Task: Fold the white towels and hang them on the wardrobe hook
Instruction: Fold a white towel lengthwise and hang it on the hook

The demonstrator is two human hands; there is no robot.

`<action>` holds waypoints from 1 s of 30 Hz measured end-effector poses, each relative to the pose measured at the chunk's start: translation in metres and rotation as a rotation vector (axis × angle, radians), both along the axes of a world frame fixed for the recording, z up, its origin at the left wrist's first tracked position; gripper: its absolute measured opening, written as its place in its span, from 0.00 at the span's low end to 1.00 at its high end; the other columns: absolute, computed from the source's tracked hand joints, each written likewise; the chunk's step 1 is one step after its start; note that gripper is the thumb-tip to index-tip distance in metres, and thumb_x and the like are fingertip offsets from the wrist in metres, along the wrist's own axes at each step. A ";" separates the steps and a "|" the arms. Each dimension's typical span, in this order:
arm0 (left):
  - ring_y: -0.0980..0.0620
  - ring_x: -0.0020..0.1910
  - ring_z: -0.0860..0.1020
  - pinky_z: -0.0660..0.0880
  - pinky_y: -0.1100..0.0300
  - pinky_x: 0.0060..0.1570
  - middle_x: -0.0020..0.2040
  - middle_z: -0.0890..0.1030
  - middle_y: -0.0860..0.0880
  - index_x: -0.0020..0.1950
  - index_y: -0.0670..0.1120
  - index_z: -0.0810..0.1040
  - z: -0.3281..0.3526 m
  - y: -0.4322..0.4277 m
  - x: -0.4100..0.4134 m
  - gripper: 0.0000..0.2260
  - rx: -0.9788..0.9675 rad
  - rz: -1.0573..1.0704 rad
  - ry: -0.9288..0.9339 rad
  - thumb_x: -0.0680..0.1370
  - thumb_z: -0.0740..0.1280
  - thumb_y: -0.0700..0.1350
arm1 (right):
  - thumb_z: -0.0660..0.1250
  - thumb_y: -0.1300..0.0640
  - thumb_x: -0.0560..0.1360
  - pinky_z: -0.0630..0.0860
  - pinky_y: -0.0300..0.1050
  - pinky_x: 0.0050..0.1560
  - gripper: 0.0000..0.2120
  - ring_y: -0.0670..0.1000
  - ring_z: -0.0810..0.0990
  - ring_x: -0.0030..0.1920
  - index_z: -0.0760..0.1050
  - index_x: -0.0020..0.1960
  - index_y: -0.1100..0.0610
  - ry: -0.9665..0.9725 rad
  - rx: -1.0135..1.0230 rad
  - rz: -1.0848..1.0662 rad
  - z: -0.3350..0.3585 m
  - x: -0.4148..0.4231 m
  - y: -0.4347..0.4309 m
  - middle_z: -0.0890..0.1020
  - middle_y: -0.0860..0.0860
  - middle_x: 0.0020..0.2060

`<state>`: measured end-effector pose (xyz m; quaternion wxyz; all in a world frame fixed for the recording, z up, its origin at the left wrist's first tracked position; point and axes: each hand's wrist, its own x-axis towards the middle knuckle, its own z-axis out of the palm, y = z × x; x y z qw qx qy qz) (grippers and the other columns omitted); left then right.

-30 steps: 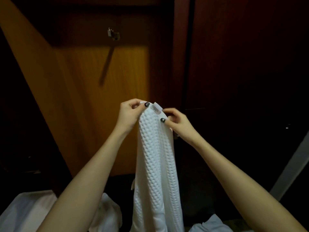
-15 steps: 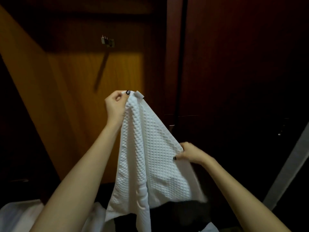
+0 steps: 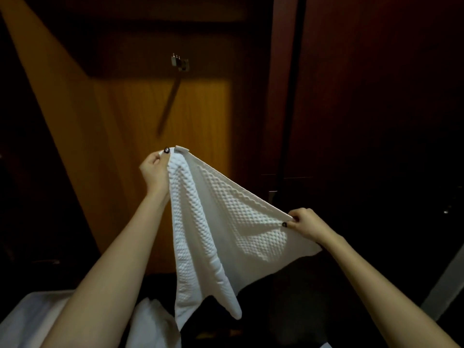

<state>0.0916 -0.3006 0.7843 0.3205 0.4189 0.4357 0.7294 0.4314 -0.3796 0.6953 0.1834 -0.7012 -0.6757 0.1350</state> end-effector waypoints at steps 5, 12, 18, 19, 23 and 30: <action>0.56 0.28 0.70 0.66 0.62 0.29 0.31 0.74 0.49 0.40 0.41 0.77 -0.034 -0.003 0.013 0.07 -0.135 -0.055 0.159 0.77 0.67 0.41 | 0.67 0.65 0.76 0.79 0.40 0.40 0.24 0.46 0.82 0.41 0.72 0.67 0.44 0.692 -0.049 0.201 0.027 -0.031 0.001 0.83 0.49 0.44; 0.58 0.29 0.74 0.68 0.64 0.28 0.33 0.78 0.49 0.43 0.39 0.79 -0.046 -0.013 0.026 0.06 -0.120 -0.139 0.224 0.77 0.67 0.40 | 0.66 0.68 0.76 0.82 0.46 0.49 0.09 0.50 0.82 0.40 0.81 0.54 0.64 0.836 0.029 0.316 0.070 -0.099 0.003 0.82 0.56 0.38; 0.58 0.28 0.76 0.71 0.64 0.28 0.34 0.80 0.48 0.44 0.41 0.80 -0.036 -0.022 0.037 0.05 -0.097 -0.250 0.182 0.77 0.68 0.42 | 0.76 0.61 0.70 0.81 0.43 0.51 0.10 0.46 0.85 0.46 0.80 0.51 0.58 0.542 0.189 0.320 0.087 -0.124 0.000 0.87 0.51 0.41; 0.56 0.29 0.77 0.72 0.63 0.28 0.34 0.80 0.47 0.43 0.42 0.80 -0.035 -0.025 0.041 0.05 -0.088 -0.287 0.174 0.77 0.68 0.42 | 0.76 0.58 0.70 0.81 0.41 0.47 0.08 0.45 0.84 0.42 0.81 0.48 0.57 0.474 0.270 0.278 0.088 -0.126 -0.002 0.86 0.50 0.38; 0.51 0.32 0.80 0.76 0.61 0.30 0.36 0.82 0.45 0.45 0.41 0.81 -0.030 -0.032 0.052 0.04 -0.074 -0.434 0.105 0.77 0.68 0.40 | 0.76 0.54 0.70 0.72 0.35 0.34 0.10 0.43 0.80 0.32 0.79 0.39 0.58 0.374 0.462 0.185 0.091 -0.129 -0.006 0.82 0.51 0.30; 0.53 0.37 0.82 0.78 0.62 0.35 0.38 0.84 0.47 0.49 0.38 0.80 -0.026 -0.039 0.050 0.06 -0.053 -0.527 0.046 0.79 0.64 0.38 | 0.75 0.54 0.71 0.60 0.40 0.29 0.15 0.45 0.67 0.29 0.73 0.34 0.61 0.434 0.598 0.107 0.084 -0.124 0.001 0.74 0.58 0.28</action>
